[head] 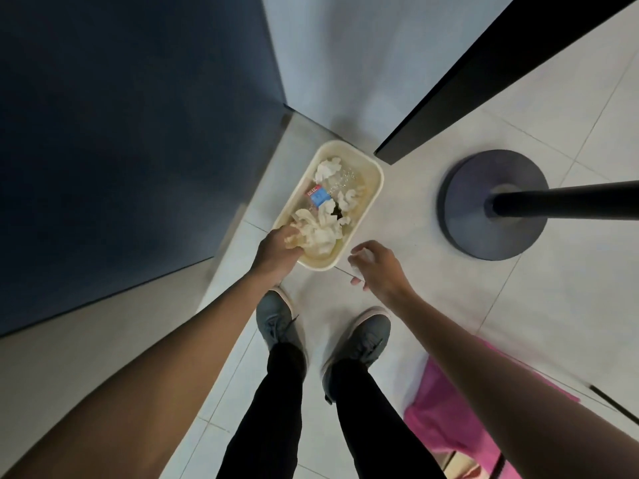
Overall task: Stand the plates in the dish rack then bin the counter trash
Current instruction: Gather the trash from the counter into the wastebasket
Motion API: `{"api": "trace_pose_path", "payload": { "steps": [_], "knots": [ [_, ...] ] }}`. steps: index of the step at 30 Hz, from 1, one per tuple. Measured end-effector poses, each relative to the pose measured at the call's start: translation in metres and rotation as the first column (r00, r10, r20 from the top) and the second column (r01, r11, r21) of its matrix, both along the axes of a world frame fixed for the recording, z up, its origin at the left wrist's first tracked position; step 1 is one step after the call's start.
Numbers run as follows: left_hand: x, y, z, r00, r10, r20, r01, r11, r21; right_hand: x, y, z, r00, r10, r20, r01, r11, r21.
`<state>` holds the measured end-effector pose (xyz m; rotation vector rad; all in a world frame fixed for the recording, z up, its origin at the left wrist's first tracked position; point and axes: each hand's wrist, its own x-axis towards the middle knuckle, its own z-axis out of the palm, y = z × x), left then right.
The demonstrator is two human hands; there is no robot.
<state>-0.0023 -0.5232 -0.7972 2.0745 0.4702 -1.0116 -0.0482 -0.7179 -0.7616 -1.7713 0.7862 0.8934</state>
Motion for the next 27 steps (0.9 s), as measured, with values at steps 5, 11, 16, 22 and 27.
{"api": "trace_pose_path", "payload": {
  "steps": [5, 11, 16, 22, 27],
  "knots": [
    [-0.017, 0.018, 0.005, 0.998, 0.025, -0.056, -0.024, 1.0, 0.005, 0.037, 0.005, -0.006, 0.986, 0.118, 0.115, -0.108, 0.99, -0.085],
    [-0.03, 0.026, 0.018, 0.995, 0.059, -0.078, -0.061, 0.998, -0.026, 0.052, 0.005, -0.009, 0.988, 0.148, 0.036, -0.143, 0.983, -0.115],
    [-0.038, 0.022, 0.039, 0.99, 0.077, -0.118, -0.084, 0.995, -0.054, 0.031, 0.012, 0.013, 0.971, 0.24, 0.005, -0.237, 0.96, -0.149],
    [-0.059, 0.029, 0.101, 0.975, 0.14, -0.171, -0.152, 0.987, -0.058, -0.009, 0.023, 0.081, 0.918, 0.397, 0.008, -0.393, 0.911, -0.125],
    [-0.085, 0.032, 0.168, 0.966, 0.218, -0.14, -0.227, 0.973, -0.051, -0.035, 0.024, 0.146, 0.873, 0.485, 0.047, -0.481, 0.873, -0.073]
  ]
}}
